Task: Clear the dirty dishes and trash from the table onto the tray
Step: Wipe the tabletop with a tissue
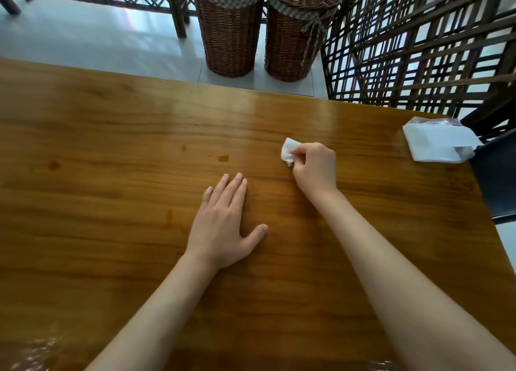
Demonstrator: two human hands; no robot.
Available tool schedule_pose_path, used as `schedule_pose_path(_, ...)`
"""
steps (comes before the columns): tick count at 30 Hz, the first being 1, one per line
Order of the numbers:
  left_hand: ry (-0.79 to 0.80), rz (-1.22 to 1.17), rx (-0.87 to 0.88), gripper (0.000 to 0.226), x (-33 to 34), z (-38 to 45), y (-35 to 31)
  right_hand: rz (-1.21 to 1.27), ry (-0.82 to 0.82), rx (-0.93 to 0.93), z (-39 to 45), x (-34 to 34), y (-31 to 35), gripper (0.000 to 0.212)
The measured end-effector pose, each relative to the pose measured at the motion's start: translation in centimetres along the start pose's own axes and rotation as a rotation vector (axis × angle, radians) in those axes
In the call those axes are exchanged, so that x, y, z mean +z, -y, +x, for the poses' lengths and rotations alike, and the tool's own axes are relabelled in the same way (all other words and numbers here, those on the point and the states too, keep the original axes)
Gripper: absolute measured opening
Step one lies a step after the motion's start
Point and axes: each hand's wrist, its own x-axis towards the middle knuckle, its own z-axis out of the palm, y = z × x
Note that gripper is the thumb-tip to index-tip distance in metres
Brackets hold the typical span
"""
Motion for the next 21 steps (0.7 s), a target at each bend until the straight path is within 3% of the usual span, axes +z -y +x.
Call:
schedule_pose_path(4, -0.002, -0.01, 0.006, 0.089, -0.1, -0.1, 0.2, 0.023, 0.113, -0.167, -2.5, 0.0, 0.6, 0.018)
schedule_pose_path(9, -0.004, -0.006, 0.014, 0.088, -0.2, -0.1, 0.2, -0.052, 0.023, 0.005, -1.5, -1.5, -1.1, 0.022)
schedule_pose_path(13, 0.006, -0.022, 0.017, 0.085, -0.4, -0.3, 0.2, -0.003, 0.147, -0.167, -5.7, -1.1, -0.1, 0.017)
schedule_pose_path(18, 0.009, -0.043, 0.029, 0.081, -0.6, -0.5, 0.2, -0.07, 0.004, 0.0, -6.5, -2.2, -1.9, 0.015)
schedule_pose_path(21, -0.001, -0.042, 0.022, 0.081, -0.7, -0.9, 0.4, -0.03, -0.006, 0.006, -7.2, -1.6, -1.0, 0.012)
